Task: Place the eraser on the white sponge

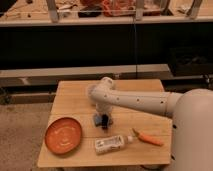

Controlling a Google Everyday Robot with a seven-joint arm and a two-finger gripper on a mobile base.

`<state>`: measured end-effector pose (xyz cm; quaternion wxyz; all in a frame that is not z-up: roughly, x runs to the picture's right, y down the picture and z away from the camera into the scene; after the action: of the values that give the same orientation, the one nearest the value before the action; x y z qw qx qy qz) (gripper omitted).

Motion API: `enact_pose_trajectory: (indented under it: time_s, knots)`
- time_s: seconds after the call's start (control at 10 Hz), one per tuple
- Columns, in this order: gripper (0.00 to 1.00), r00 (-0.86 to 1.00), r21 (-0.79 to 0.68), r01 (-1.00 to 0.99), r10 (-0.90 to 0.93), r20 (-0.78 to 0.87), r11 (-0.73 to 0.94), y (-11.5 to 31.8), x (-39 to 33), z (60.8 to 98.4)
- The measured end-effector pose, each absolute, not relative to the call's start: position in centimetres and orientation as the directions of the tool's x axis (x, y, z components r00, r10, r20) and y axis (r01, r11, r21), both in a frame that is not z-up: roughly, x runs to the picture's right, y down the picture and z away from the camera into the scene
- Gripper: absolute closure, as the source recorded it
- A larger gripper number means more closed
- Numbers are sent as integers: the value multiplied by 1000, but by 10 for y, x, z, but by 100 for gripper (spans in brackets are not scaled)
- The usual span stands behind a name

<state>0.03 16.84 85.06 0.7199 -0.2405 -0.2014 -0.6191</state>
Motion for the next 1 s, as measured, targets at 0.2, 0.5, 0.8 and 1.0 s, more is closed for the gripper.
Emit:
enact_pose_trajectory:
  time_s: [0.2,0.5,0.8,1.0]
  knots:
    - [88,144,-92,990,-795,590,111,169,0,850]
    - [78,128,-83,992,-794,594,98,171,-1,850]
    - [77,116,-76,993,-793,598,88,172,-1,850]
    - [82,105,-70,994,-793,600,79,174,-2,849]
